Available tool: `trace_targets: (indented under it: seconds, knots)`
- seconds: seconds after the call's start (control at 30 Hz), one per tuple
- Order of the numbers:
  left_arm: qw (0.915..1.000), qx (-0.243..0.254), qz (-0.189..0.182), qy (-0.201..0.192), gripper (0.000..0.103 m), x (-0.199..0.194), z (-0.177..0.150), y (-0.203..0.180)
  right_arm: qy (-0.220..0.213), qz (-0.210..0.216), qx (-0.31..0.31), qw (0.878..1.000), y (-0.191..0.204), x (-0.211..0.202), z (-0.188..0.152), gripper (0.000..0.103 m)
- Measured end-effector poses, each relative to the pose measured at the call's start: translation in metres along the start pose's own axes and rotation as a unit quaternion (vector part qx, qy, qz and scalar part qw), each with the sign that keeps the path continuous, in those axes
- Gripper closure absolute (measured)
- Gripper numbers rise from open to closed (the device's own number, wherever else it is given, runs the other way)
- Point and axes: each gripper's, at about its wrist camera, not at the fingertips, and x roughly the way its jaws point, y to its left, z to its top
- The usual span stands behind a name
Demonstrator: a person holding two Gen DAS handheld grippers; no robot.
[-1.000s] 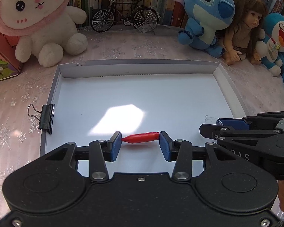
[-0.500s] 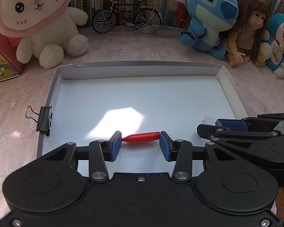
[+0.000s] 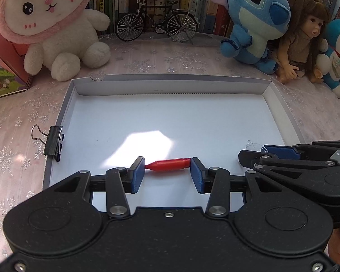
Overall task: Organize rigid objects
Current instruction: 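Open the left tool to drop the red cap while the right tool releases the clear cup in the tray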
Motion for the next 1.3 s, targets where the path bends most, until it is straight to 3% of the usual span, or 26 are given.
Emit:
trace_targets:
  seconds: [0.4,0.47,0.53,0.87,1.3]
  knots:
    - [1.0000,0.005,0.005,0.004,0.057,-0.001,0.000,-0.001,0.001,-0.001,0.003,1.000,0.000,-0.001,-0.001,0.066]
    - [0.9999,0.006,0.008,0.004,0.054,-0.002,0.000,-0.001,0.001,-0.001,0.005,1.000,-0.001,-0.001,-0.001,0.062]
    - [1.0000,0.005,0.007,0.004,0.049,-0.003,0.001,0.000,-0.002,-0.004,0.006,1.000,-0.002,-0.002,-0.001,0.051]
    - [0.9987,0.028,0.028,-0.032,0.029,-0.027,-0.002,0.000,-0.027,-0.009,-0.006,1.000,-0.006,-0.020,-0.003,0.039]
    - [0.9963,0.031,0.007,-0.079,0.022,-0.069,-0.022,0.008,-0.070,0.001,-0.025,0.997,-0.005,-0.055,-0.016,0.027]
